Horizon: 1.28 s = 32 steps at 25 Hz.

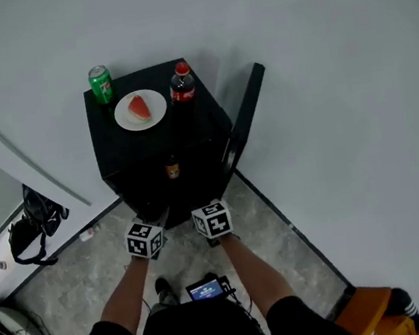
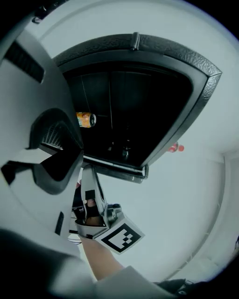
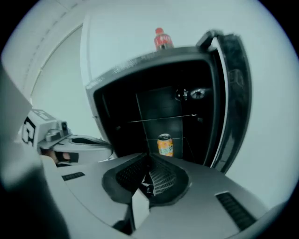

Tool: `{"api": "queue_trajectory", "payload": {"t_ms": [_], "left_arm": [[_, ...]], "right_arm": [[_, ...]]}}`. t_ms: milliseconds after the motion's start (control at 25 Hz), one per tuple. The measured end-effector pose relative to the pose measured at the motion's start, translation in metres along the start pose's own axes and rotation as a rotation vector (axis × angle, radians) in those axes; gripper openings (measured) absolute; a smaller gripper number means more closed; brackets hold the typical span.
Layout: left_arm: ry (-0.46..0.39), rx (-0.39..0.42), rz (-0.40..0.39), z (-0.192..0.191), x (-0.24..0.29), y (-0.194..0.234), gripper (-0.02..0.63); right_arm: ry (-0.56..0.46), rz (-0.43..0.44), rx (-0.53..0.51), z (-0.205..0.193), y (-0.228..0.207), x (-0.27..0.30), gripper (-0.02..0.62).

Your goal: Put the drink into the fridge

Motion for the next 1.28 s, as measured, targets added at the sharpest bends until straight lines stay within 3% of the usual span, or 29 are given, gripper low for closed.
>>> {"api": "queue_trajectory", "payload": {"t_ms": [320, 680, 1040, 1280], "left_arm": [[0.010, -0.059, -0.058, -0.022, -0.040, -0.003, 0.012], [0.052, -0.050, -0.082, -0.036, -0.041, -0.025, 0.012], [0.088, -0.095, -0.061, -0.060, -0.036, -0.072, 0.012], [0.142, -0.111, -0.065, -0.091, -0.048, -0.094, 0.012]], "right_arm": [[-0.030, -0.015, 0.095, -0.014, 0.013, -0.046, 0.025], [-0.043, -0.019, 0.075, -0.012, 0.010, -0.064, 0.025], [0.017, 0.056, 0.092, -0.054, -0.006, -0.083, 0.025], [0.048, 0.052, 0.156, -0.092, -0.010, -0.093, 0.025]]}}
Point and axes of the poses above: the fingertips, and each gripper's own axes: x forward along the fingers, y to its left, z out of its top, the point moved 10 cm from there along -x, backward along the fingers, and after that the axes turned 2 degrees about -x, right-handed, at the moved point
